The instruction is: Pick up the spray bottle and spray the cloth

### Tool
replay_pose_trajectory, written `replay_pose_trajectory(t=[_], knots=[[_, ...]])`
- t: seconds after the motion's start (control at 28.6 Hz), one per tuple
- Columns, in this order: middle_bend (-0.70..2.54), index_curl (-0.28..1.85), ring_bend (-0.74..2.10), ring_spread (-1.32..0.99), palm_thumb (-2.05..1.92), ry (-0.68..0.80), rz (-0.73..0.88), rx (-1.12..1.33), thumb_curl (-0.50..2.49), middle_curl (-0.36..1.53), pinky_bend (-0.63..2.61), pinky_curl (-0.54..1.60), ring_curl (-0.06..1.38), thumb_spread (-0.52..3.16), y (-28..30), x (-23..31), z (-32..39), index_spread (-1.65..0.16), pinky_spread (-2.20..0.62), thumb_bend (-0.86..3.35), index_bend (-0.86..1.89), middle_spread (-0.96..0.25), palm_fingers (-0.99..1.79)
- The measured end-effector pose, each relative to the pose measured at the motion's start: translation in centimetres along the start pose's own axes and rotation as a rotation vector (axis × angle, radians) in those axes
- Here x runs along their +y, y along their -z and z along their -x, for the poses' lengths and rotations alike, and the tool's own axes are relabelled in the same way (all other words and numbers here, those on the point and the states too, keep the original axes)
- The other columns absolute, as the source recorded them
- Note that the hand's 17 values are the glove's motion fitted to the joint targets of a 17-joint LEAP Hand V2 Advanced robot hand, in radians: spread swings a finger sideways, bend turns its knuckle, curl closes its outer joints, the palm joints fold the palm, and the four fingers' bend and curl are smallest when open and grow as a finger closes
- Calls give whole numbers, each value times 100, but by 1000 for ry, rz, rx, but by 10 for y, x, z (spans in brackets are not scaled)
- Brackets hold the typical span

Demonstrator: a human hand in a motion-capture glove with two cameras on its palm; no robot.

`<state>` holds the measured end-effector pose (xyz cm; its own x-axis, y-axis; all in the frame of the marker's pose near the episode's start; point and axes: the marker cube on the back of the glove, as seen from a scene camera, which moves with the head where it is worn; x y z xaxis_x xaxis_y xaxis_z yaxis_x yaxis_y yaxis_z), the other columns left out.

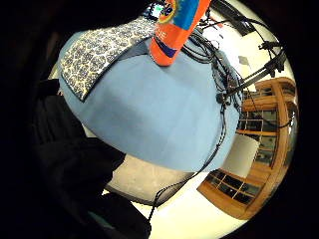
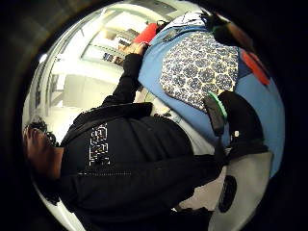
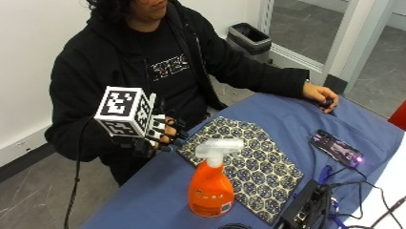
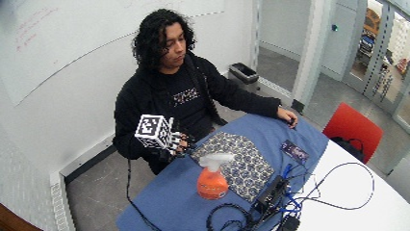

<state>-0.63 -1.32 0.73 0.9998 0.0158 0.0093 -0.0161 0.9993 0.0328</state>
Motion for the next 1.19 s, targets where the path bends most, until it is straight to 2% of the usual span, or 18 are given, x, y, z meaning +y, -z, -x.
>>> replay_pose_trajectory(t=[0.11, 0.25, 0.49, 0.81, 1.19], knots=[[28, 13, 35, -4, 58, -21, -29, -6, 11, 11, 20, 8, 12, 54, -4, -17, 5, -23, 10, 41, 27, -6, 56], [27, 19, 36, -5, 63, 12, 36, 2, 14, 15, 19, 12, 17, 76, 6, 6, -2, -28, 14, 45, 27, -7, 56], [27, 24, 37, -6, 66, 11, 50, 9, 17, 21, 18, 16, 22, 102, 11, 8, -8, -32, 17, 46, 23, -7, 59], [25, 29, 35, -7, 66, -38, 80, 27, 21, 26, 16, 19, 25, 119, 9, 12, -26, -34, 19, 44, 20, -7, 61], [24, 32, 33, -7, 58, -231, 84, 23, 21, 30, 17, 22, 27, 124, 47, -10, -98, -33, 18, 32, 17, -6, 63]])
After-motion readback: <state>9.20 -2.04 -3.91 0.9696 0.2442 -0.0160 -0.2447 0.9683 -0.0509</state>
